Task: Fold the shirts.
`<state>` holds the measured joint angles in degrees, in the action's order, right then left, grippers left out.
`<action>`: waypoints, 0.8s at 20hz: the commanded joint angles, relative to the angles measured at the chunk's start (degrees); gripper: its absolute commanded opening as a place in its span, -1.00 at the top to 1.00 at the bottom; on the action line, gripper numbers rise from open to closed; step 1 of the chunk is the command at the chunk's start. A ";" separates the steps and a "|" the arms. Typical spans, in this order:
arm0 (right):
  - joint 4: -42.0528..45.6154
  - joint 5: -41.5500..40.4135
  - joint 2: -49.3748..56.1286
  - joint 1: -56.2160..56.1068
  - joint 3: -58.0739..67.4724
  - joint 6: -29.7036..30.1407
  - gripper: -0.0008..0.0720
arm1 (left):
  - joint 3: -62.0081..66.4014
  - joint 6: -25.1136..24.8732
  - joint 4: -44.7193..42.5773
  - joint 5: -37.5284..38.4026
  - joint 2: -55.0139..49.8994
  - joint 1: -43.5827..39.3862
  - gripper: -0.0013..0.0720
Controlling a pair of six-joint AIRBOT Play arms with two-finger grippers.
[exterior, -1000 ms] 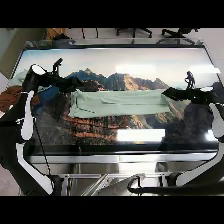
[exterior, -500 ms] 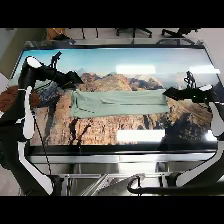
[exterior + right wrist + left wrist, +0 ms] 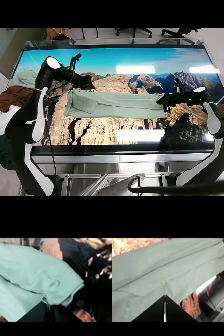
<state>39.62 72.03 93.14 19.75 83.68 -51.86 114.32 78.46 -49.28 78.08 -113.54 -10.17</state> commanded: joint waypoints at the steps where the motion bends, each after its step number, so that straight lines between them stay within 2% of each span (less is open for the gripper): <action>1: -5.92 4.46 -3.50 1.27 0.44 -0.04 0.92 | -0.02 -0.02 -0.46 -8.28 -1.38 -6.64 0.92; 7: -8.81 10.78 -14.49 4.00 5.60 -2.45 0.93 | -0.02 0.96 -5.14 -12.46 -11.32 -19.43 0.92; 9: -8.83 13.57 -16.35 4.33 10.25 -3.98 0.93 | -0.02 2.67 -5.14 -15.43 -12.72 -22.10 0.92; 13: -8.87 15.80 -17.14 3.26 15.56 -6.73 0.93 | 0.81 3.06 -4.70 -21.09 -13.05 -25.86 0.92; 16: -8.83 16.33 -16.83 0.59 15.43 -7.45 0.93 | 4.20 3.08 -4.63 -18.56 -12.39 -26.27 0.92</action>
<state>30.96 87.26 76.55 22.15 97.95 -57.82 116.16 81.14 -53.98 59.46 -126.15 -35.35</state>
